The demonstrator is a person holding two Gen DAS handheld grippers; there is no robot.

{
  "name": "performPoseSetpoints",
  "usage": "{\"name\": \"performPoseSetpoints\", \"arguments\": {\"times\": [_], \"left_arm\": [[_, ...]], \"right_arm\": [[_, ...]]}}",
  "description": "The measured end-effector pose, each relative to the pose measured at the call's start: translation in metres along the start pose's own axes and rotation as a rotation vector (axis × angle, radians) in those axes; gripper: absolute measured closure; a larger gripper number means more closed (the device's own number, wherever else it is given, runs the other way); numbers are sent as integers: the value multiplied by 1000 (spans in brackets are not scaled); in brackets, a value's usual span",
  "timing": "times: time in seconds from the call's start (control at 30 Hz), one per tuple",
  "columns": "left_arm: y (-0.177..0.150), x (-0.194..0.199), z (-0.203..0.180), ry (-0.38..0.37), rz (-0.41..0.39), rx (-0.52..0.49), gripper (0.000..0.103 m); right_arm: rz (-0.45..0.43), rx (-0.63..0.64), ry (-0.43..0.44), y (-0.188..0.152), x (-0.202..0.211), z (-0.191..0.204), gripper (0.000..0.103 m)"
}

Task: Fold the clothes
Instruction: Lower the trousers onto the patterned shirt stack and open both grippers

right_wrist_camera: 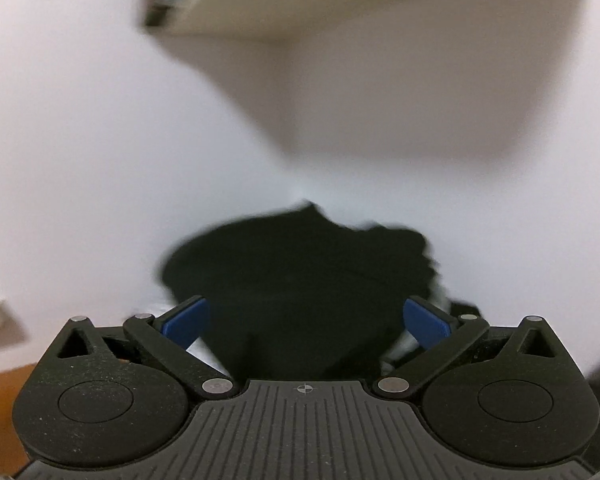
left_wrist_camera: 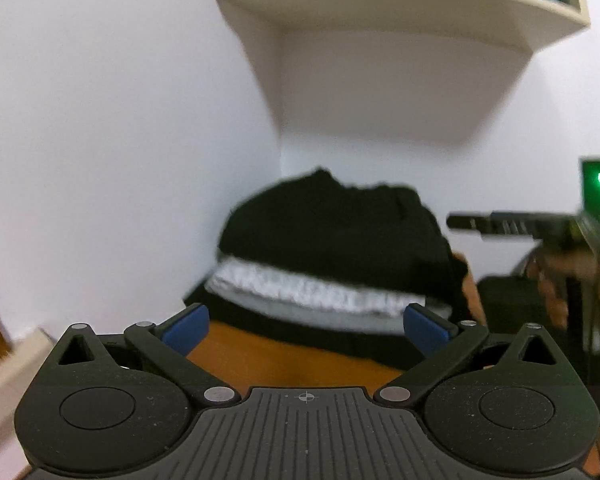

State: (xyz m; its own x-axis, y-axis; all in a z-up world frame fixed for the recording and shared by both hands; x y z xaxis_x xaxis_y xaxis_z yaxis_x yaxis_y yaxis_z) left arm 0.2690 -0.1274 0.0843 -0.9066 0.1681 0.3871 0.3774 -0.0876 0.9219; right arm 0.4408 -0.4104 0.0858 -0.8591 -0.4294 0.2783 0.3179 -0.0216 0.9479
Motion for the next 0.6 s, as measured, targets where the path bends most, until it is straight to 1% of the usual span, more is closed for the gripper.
{"name": "performPoseSetpoints", "arguments": {"times": [0.07,0.17,0.2,0.27,0.37,0.43,0.47,0.53,0.6], "left_arm": [[-9,-16,1,-9,16,9,0],[-16,-42,3,-29,41,33,0],[-17,-52,3,-33,48,39,0],[-15,-71,2,-42,57,46,0],[-9,-102,1,-76,42,33,0],[-6,-125,1,-92,52,27,8],[-4,-136,0,-99,60,30,10],[-3,-158,-2,-110,72,36,19],[-5,-178,-5,-114,89,31,24]], "right_arm": [[43,-54,-6,-4,-20,-17,0],[65,-67,10,-7,-45,-27,3],[73,-68,8,-8,-53,-28,6],[91,-91,5,-10,-69,-33,7],[94,-119,-5,-14,-85,-39,11],[96,-154,26,-17,-93,-44,13],[99,-174,42,-17,-96,-46,15],[104,-199,80,-17,-102,-49,20],[116,-210,117,-18,-108,-51,29]]}}
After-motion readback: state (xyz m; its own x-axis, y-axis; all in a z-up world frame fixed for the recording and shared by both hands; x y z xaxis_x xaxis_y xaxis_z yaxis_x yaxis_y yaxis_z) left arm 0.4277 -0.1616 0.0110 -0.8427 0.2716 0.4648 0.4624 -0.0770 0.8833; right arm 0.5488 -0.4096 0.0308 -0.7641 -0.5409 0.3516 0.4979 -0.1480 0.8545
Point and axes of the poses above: each gripper's, at about its wrist camera, not at the fingertips, and x roughly against the way its jaws point, z to its left, y to its top, the point moved 5 cm from there along -x, roughly the way its jaws point, and after that the axes turned 2 degrees about -z, right-handed, at the moved point
